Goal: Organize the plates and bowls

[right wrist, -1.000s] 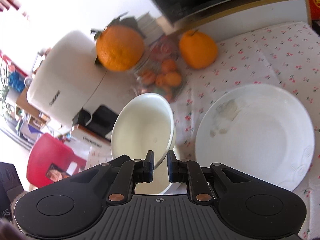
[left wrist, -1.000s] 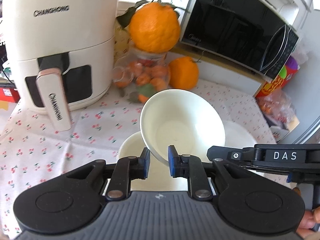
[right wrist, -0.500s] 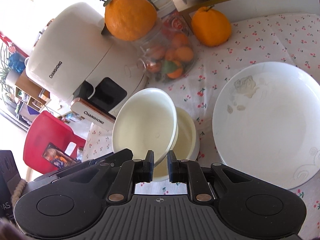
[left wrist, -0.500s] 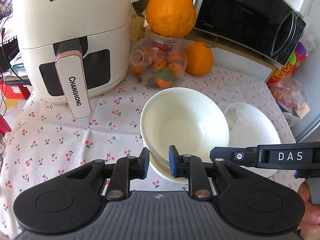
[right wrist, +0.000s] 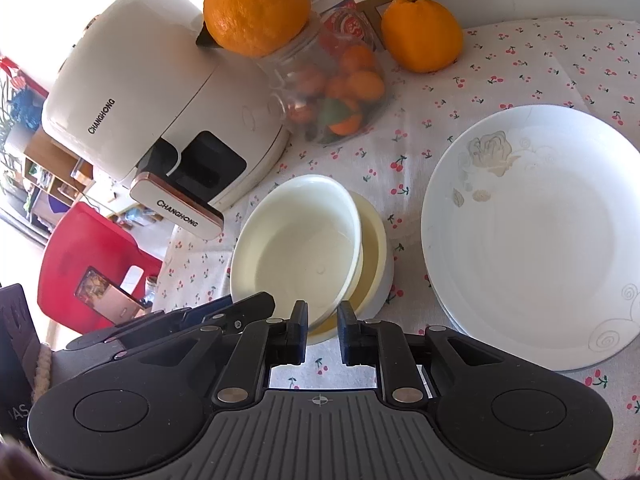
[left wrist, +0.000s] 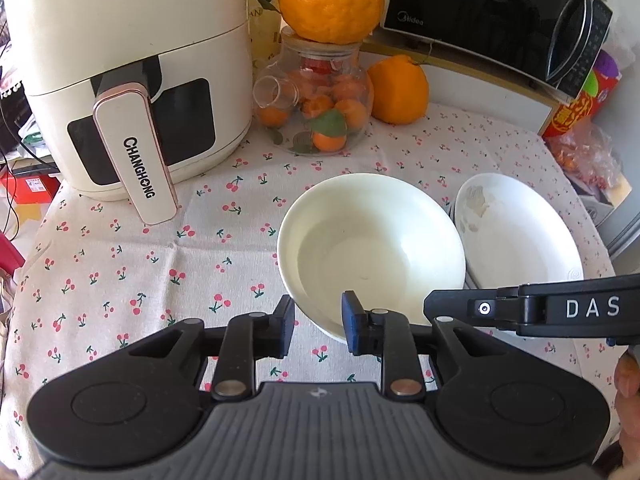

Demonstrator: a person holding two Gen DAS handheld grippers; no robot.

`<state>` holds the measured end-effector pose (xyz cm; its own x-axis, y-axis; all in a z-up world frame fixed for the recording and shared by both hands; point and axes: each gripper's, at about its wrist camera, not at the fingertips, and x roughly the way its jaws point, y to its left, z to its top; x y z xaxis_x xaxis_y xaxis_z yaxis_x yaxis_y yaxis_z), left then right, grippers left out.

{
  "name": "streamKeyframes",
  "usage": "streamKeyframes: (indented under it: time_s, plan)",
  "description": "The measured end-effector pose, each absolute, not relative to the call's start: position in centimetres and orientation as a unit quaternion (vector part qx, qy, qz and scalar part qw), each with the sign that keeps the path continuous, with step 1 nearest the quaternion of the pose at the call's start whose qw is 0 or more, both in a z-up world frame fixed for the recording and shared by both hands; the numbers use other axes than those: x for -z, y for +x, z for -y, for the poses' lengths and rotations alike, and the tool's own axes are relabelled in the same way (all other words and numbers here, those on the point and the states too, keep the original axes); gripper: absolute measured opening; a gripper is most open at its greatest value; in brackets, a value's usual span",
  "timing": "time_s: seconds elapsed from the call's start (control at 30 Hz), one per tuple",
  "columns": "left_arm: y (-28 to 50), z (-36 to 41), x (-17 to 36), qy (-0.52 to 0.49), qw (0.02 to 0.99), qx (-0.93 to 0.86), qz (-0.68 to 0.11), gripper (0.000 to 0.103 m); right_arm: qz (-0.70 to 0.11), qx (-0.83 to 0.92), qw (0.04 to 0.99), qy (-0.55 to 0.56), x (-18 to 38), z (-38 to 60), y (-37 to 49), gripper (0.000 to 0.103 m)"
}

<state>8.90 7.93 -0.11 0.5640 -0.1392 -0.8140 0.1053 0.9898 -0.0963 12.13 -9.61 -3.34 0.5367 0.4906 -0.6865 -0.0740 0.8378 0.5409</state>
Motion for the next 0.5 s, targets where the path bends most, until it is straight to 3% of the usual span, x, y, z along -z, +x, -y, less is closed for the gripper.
streamKeyframes:
  time_s: [0.37,0.5]
  plan:
    - [9.09,-7.61,0.56,-0.007,0.882,0.072,-0.465,0.028,-0.453,-0.165,0.847,0.224,3.28,9.88,12.14,0.018]
    - [9.05,-7.55,0.7,-0.003,0.884,0.074,-0.462,0.054,-0.455,-0.16,0.844,0.234,3.23,10.55,12.26,0.033]
